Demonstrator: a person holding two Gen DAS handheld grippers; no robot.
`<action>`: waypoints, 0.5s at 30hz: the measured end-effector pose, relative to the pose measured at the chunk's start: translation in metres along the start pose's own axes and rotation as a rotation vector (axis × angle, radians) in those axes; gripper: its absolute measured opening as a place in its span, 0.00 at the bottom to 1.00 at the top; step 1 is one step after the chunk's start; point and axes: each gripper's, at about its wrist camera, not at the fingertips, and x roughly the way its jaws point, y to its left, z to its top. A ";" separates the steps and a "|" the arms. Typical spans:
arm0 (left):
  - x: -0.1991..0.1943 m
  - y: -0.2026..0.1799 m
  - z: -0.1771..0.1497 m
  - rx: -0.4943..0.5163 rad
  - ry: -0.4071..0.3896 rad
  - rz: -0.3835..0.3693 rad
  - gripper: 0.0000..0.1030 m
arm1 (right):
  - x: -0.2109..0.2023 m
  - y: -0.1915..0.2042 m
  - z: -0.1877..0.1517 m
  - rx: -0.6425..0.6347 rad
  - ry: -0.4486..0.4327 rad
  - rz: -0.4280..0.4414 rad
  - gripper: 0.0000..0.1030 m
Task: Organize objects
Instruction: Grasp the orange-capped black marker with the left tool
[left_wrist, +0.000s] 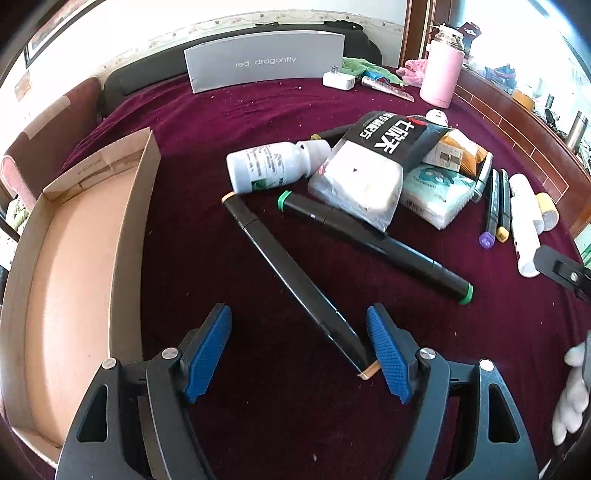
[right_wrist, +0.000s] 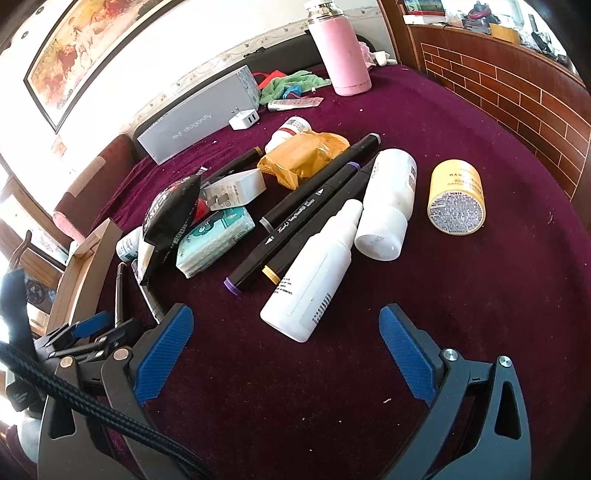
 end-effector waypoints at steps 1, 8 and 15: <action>0.000 -0.001 0.000 0.001 0.002 0.004 0.68 | 0.002 0.000 0.000 0.002 0.009 -0.002 0.99; 0.011 -0.013 0.015 -0.004 -0.018 0.020 0.69 | 0.002 0.000 0.000 0.001 0.011 -0.007 0.99; 0.016 -0.011 0.017 -0.015 -0.048 0.016 0.86 | 0.004 0.001 0.000 0.002 0.010 -0.010 1.00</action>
